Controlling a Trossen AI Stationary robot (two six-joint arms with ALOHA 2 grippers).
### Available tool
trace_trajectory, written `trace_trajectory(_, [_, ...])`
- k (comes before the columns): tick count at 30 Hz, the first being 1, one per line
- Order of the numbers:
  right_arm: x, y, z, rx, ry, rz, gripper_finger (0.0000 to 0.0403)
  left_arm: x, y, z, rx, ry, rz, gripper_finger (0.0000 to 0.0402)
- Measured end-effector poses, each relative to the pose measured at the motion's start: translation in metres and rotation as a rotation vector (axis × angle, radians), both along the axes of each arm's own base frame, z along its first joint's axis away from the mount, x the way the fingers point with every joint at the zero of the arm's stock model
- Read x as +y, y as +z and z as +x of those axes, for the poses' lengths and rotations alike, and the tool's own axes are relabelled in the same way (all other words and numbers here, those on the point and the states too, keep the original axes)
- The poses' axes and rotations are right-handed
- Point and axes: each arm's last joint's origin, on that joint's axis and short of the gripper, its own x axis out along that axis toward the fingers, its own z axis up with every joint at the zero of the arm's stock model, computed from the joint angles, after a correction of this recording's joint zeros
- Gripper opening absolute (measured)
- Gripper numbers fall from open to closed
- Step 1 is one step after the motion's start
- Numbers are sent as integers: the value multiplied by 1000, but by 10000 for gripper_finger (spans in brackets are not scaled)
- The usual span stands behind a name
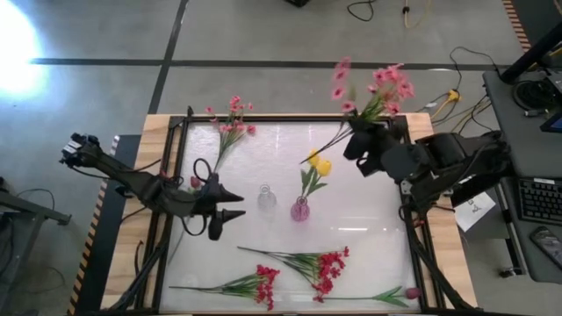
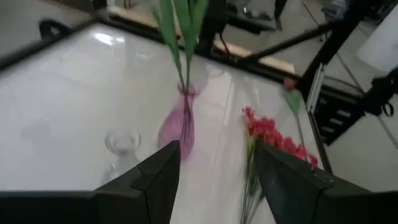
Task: Sort flowers into vase by color
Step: Put the right pink flowers into the purple vase
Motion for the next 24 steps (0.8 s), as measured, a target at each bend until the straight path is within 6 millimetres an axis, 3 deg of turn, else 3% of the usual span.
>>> trace_trajectory(6, [9, -5, 16, 63, 228, 63, 13, 0, 12, 1, -31, -1, 0, 194])
trace_trajectory(17, [24, -46, 50, 308, 249, 55, 13, -2, 5, 6, -6, 30, 36, 194])
trace_trajectory(24, [28, -51, 56, 331, 258, 45, 13, -5, -1, 12, 24, 27, 58, 194])
